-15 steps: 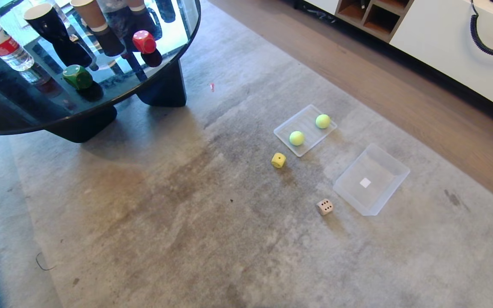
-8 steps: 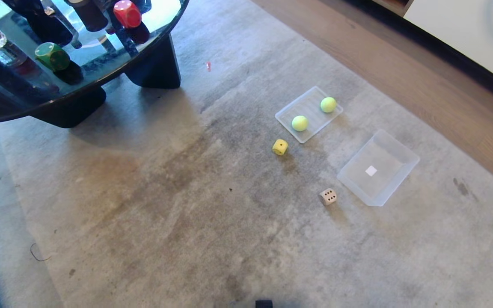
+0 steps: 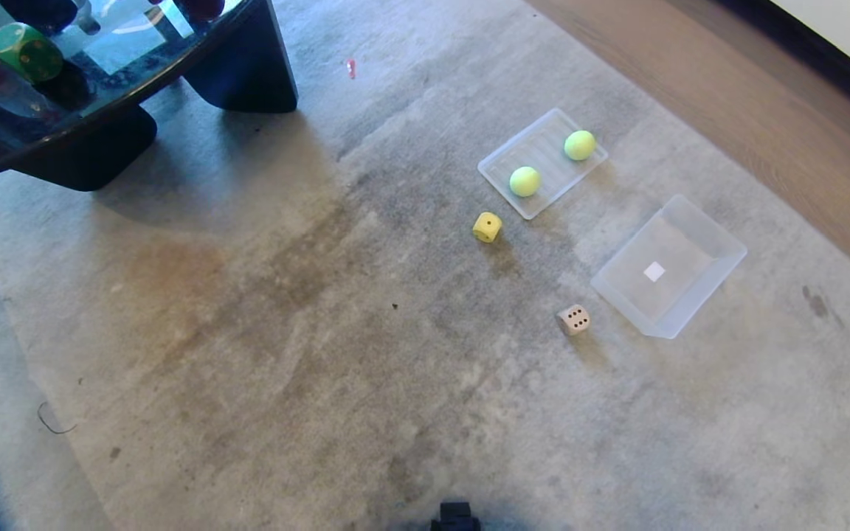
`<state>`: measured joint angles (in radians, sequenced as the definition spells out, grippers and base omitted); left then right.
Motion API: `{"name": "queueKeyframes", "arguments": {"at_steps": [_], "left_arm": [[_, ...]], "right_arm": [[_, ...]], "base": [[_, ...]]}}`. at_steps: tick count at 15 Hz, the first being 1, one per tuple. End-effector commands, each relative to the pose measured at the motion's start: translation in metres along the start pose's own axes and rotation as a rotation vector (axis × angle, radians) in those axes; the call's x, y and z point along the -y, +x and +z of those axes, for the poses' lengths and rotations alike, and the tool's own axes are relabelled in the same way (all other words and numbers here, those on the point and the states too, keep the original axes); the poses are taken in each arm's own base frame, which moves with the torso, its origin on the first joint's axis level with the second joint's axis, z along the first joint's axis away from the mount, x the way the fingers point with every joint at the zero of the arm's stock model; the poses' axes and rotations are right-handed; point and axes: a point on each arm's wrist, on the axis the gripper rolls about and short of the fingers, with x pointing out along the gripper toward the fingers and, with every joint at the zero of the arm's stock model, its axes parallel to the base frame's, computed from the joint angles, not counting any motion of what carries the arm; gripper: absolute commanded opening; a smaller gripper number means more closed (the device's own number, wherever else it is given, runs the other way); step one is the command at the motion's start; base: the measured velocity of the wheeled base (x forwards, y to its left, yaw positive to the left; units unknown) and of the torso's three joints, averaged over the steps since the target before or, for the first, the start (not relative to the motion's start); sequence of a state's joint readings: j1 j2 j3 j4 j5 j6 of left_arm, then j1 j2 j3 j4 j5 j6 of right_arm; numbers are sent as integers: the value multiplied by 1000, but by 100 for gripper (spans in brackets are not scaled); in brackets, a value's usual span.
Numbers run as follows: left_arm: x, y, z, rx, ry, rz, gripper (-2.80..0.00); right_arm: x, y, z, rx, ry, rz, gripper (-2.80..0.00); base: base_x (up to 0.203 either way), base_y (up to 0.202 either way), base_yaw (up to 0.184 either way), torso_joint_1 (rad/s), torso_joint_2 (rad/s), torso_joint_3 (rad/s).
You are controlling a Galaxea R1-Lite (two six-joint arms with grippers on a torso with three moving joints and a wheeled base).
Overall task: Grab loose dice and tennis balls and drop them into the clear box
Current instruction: Find toys out of the box
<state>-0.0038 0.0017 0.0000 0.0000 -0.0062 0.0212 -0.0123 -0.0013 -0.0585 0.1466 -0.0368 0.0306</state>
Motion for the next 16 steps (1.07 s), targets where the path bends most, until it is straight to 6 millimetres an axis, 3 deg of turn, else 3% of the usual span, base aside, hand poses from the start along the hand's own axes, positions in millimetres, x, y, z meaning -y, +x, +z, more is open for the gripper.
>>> {"name": "queueKeyframes", "arguments": {"at_steps": [1, 16], "left_arm": [[0, 0, 0, 0, 0, 1, -280], [0, 0, 0, 0, 0, 1, -280]], "right_arm": [[0, 0, 0, -1, 0, 0, -280], [0, 0, 0, 0, 0, 0, -280]], "base": [[0, 0, 0, 5, 5, -197], [0, 0, 0, 1, 1, -197]]}}
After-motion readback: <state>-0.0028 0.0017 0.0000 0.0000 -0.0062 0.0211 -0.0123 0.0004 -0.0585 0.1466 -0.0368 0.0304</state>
